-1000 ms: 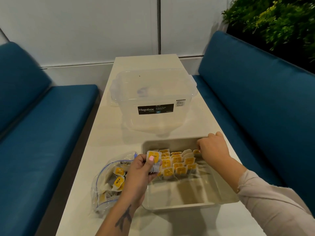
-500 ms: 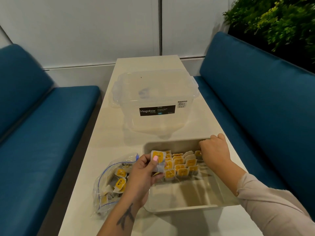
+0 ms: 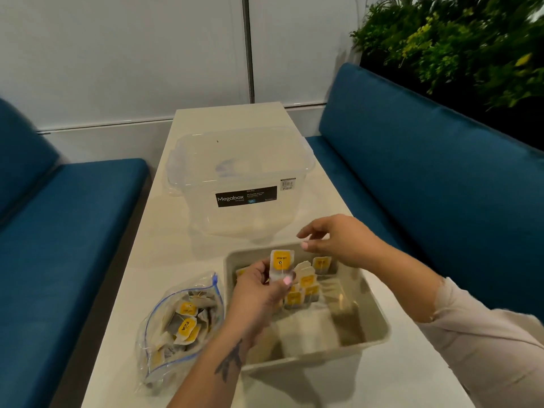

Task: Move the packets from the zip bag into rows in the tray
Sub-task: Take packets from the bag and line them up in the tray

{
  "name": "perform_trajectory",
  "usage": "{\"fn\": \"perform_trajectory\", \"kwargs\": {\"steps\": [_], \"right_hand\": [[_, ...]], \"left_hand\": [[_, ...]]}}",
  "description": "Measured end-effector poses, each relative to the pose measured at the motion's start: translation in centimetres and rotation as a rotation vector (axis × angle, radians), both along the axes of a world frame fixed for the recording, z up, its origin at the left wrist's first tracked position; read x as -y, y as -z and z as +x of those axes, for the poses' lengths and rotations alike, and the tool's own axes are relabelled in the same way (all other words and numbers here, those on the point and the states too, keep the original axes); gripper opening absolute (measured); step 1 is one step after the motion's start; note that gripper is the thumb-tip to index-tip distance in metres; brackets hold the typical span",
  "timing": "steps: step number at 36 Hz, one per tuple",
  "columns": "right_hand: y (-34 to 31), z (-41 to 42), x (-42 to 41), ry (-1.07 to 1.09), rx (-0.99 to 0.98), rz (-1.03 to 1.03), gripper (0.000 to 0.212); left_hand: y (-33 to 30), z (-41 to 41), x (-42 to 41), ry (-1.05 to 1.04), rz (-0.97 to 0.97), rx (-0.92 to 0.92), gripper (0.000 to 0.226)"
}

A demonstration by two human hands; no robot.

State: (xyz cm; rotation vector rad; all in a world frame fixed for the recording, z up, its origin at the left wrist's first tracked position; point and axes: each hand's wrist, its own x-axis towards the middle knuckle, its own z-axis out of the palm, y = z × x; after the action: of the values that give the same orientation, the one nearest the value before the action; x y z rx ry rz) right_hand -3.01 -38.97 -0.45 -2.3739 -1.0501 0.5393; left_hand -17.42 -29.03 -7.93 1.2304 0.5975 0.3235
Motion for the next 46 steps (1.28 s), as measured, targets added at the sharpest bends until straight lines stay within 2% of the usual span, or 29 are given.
{"fn": "perform_trajectory", "kwargs": {"steps": [2, 6, 16, 20, 26, 29, 37, 46], "right_hand": [[-0.6, -0.2, 0.0, -0.033, -0.027, -0.031, 0.026], [-1.0, -0.3, 0.1, -0.036, -0.018, -0.036, 0.012], [-1.1, -0.8, 1.0, -0.041, 0.003, -0.021, 0.008], [-1.0, -0.4, 1.5, -0.052, 0.042, -0.062, 0.008], [0.1, 1.5, 2.4, -0.031, 0.256, -0.17, 0.003], [1.6, 2.3, 2.4, -0.031, 0.404, -0.25, 0.007], [5.8, 3.1, 1.2, -0.055, 0.611, -0.394, 0.015], [7.7, 2.5, 0.2, -0.064, 0.686, -0.509, 0.021]], "left_hand": [[-0.3, 0.5, 0.4, 0.017, 0.073, 0.006, 0.032], [-0.7, 1.3, 0.8, 0.054, 0.177, -0.004, 0.033], [-0.6, 1.6, 1.3, 0.101, 0.235, 0.012, 0.034], [-0.5, 1.3, 1.3, 0.09, 0.269, -0.002, 0.048], [-0.8, -0.5, 0.2, -0.027, 0.477, -0.035, 0.049], [-0.5, -1.5, -0.5, -0.123, 0.544, -0.013, 0.048], [0.6, -3.1, -0.9, -0.233, 0.523, -0.001, 0.048], [1.0, -3.5, -1.1, -0.227, 0.511, -0.004, 0.046]]}}
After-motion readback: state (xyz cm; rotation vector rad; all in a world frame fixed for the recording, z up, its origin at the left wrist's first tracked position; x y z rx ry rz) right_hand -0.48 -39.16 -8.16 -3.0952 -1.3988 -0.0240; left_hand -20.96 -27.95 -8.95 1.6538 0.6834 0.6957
